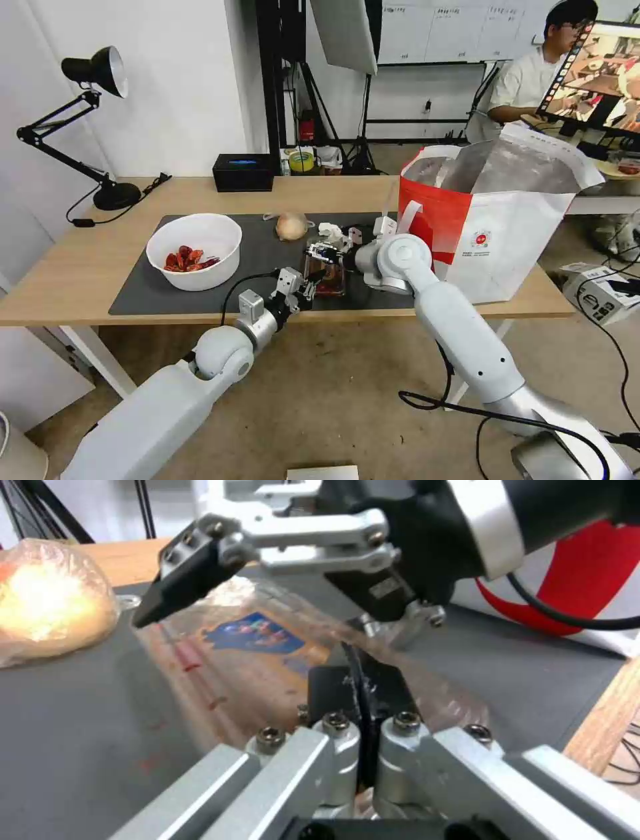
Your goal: Pick up the trash from the table and place it into the takeout bag.
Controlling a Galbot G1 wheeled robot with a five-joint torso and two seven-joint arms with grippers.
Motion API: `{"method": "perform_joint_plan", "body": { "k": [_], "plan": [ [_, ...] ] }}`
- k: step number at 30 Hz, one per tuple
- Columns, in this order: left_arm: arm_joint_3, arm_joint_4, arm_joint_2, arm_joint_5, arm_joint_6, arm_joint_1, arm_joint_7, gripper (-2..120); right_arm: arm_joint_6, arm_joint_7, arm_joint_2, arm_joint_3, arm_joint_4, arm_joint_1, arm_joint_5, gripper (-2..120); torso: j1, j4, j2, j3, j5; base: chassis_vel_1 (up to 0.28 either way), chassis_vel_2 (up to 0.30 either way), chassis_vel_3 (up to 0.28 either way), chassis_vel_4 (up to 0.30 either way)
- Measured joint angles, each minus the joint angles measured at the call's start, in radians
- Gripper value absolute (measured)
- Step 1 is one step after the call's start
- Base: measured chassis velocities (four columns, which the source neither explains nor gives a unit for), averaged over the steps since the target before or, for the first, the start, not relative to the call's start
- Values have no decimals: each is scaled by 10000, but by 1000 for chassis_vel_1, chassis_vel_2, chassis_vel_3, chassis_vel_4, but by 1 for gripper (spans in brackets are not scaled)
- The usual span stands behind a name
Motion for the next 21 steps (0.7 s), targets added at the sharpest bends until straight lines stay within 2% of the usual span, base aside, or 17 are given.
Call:
{"method": "perform_joint_plan", "body": {
  "k": [2,3,5,8,9,11,14,15,17,20,21],
  "plan": [
    [-5,-22,13,-4,-1,17,-5,0,2,49,6,-29,-25,2,-2,88,0,0,0,-1,0,0,0,0,0],
    [-5,-22,13,-4,-1,17,-5,0,2,49,6,-29,-25,2,-2,88,0,0,0,-1,0,0,0,0,0],
    [-37,-83,68,-17,-9,60,-7,0,14,83,4,-44,-62,-26,-10,76,0,-2,1,-2,0,0,0,0,0],
    [-50,-98,80,-24,-13,68,-8,0,15,86,0,-42,-65,-39,-13,73,0,-3,0,-2,0,0,0,0,0],
    [-88,-134,105,-40,-29,90,-8,0,19,110,-16,-27,-64,-82,-29,63,-1,-3,1,-3,0,0,0,0,0],
    [-111,-156,111,-48,-33,106,-8,0,21,116,-28,-23,-59,-98,-32,59,-1,-4,1,-3,0,0,0,0,0],
    [-231,-251,136,-58,-34,212,-20,0,21,114,-67,-3,-52,-133,-39,44,0,-1,1,-2,2,0,0,0,0],
    [-231,-251,136,-58,-34,212,-20,0,21,114,-67,-3,-52,-133,-39,44,0,-1,1,-2,2,0,0,0,0],
    [-315,-313,166,-60,-34,302,-25,0,21,94,-82,19,-43,-155,-33,34,-1,2,1,-2,2,0,0,0,0],
    [-393,-365,184,-60,-36,384,-26,0,23,85,-93,48,-27,-182,-35,28,-1,2,1,-3,2,0,0,0,0],
    [-479,-424,194,-68,-41,468,-30,0,24,84,-107,88,-15,-212,-39,22,-1,0,1,-2,1,0,0,0,0]
  ]
}}
